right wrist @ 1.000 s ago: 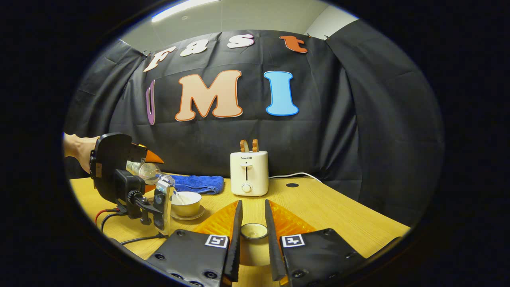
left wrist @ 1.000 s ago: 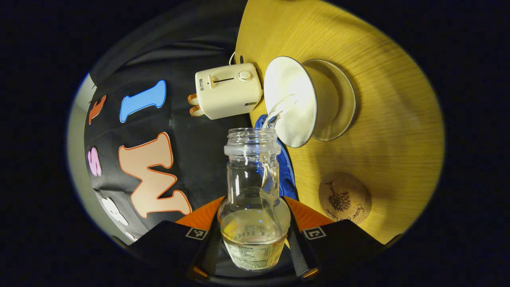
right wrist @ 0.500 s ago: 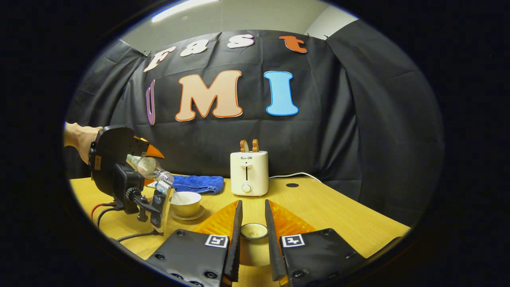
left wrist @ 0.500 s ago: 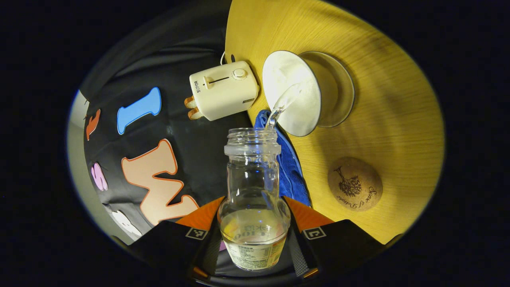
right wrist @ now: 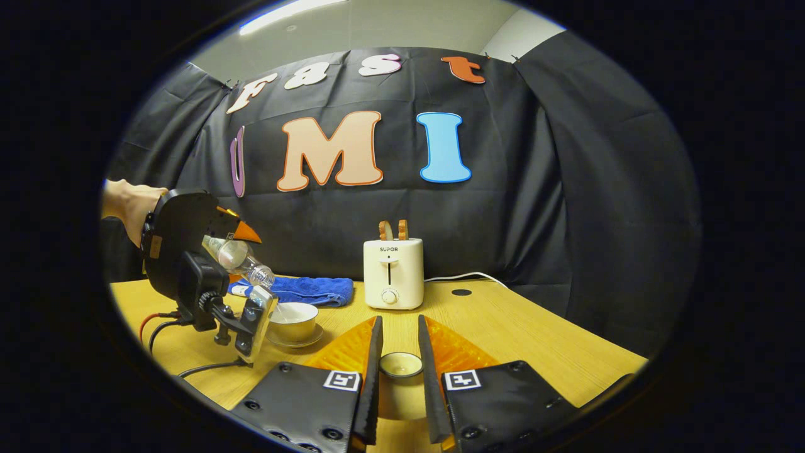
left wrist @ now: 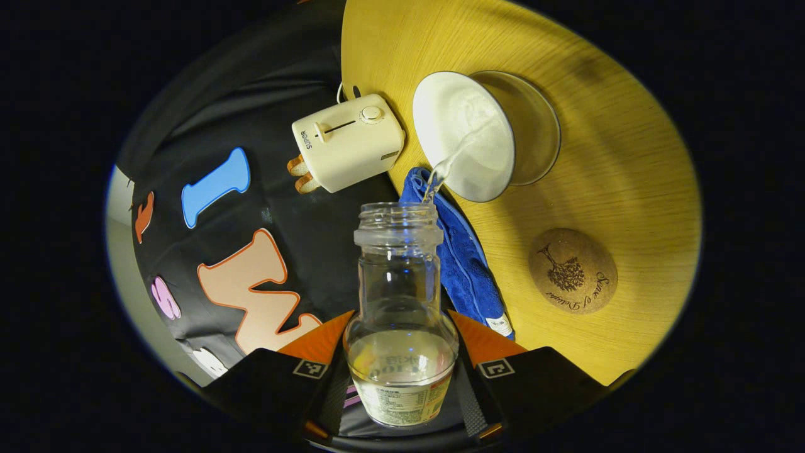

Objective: Open the teacup lid with one hand, grasp the water bottle and pour water into the teacup with the other hand; after pouring, place the water bottle on the coaster and then close the teacup lid.

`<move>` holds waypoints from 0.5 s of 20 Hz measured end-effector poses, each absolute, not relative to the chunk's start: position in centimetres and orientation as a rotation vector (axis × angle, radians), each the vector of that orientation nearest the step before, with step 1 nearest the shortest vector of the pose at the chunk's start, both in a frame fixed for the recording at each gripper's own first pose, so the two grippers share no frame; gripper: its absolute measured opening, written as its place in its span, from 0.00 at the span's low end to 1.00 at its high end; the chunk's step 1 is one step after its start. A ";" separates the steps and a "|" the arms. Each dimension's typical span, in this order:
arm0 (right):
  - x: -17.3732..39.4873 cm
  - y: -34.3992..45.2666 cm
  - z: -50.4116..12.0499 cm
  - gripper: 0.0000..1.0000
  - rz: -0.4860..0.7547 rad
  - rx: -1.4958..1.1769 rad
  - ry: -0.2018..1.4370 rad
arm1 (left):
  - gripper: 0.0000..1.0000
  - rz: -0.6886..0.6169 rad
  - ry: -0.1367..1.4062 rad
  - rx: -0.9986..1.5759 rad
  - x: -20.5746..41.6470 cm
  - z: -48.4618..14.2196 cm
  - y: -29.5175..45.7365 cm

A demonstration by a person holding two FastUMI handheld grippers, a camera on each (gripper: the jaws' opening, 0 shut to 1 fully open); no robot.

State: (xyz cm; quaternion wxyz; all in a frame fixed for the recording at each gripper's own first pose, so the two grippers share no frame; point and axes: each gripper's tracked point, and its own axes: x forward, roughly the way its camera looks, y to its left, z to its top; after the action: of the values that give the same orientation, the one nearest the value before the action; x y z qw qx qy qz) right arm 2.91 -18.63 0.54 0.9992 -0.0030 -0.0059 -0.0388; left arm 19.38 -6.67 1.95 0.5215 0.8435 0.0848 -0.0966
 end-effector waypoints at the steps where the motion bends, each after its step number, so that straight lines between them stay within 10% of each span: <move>1: 2.9 -18.6 0.6 0.34 -0.078 -0.006 -0.012 | 0.71 -0.233 0.206 2.034 19.4 2.0 -6.7; 10: 2.9 -18.6 0.6 0.34 -0.077 -0.006 -0.012 | 0.71 -0.242 0.209 2.106 19.6 2.3 -7.4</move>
State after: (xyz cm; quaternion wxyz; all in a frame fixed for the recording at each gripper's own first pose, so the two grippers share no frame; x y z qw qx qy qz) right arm 2.92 -18.64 0.56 0.9992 -0.0030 -0.0060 -0.0385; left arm 19.55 -7.43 2.30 0.4843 0.8650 0.0857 -0.0996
